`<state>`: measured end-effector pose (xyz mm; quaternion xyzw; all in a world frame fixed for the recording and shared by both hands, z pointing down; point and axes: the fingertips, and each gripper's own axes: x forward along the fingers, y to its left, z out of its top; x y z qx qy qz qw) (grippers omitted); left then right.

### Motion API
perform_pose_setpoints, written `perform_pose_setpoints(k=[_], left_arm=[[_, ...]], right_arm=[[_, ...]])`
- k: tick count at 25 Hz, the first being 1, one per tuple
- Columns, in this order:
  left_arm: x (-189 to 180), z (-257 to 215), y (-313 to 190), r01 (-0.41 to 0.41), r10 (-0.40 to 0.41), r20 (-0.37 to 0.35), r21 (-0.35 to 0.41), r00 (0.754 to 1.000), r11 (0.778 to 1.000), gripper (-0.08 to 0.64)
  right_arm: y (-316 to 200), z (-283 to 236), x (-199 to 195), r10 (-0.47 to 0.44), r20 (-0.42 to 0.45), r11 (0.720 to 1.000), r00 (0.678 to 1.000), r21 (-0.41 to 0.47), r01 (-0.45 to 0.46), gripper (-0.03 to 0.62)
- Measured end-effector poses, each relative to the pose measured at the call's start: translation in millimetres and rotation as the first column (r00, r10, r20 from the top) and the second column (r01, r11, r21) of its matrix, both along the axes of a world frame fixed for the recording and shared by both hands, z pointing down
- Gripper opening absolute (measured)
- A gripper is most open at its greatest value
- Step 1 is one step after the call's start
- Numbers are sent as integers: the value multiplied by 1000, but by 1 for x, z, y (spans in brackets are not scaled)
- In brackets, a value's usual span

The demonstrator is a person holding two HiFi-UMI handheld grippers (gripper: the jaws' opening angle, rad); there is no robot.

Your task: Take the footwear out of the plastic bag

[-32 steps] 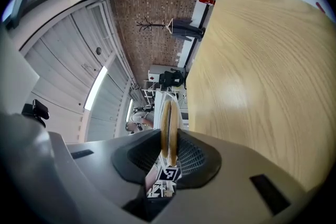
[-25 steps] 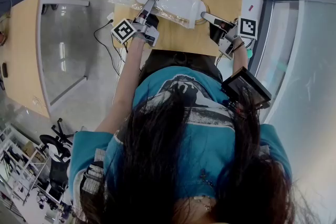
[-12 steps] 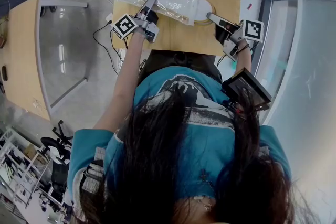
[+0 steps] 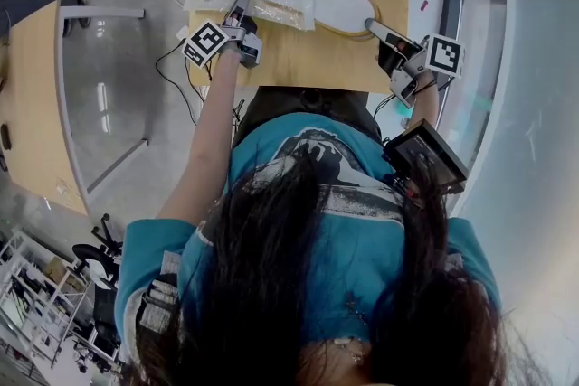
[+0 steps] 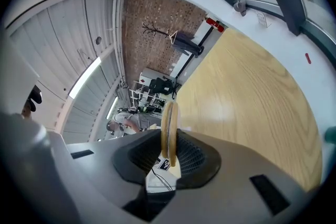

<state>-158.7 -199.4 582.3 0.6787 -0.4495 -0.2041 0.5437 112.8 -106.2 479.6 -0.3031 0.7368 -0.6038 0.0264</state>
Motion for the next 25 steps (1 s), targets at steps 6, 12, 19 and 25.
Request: perform_pose_setpoints(k=[6,12,19,25], left_arm=[[-21,17,-6,133,-130,52,-58,990,989,1],[-38,33,-11,262,-252,91,-119,963,958,1],[-20,49,-18,278,-262,110,-176,959,944,0],[21,56,-29,254,-249,47,-222,967,941,2]], right_arm=[[-2,-15,20,61,-48,998,997,34,-60,83],[0,-33,42,136,-69,989,988,66,-132,83],[-1,-58,87,296,-28,950,955,116,-291,78],[-8,-84,98,343,99,922,934,157,-355,78]])
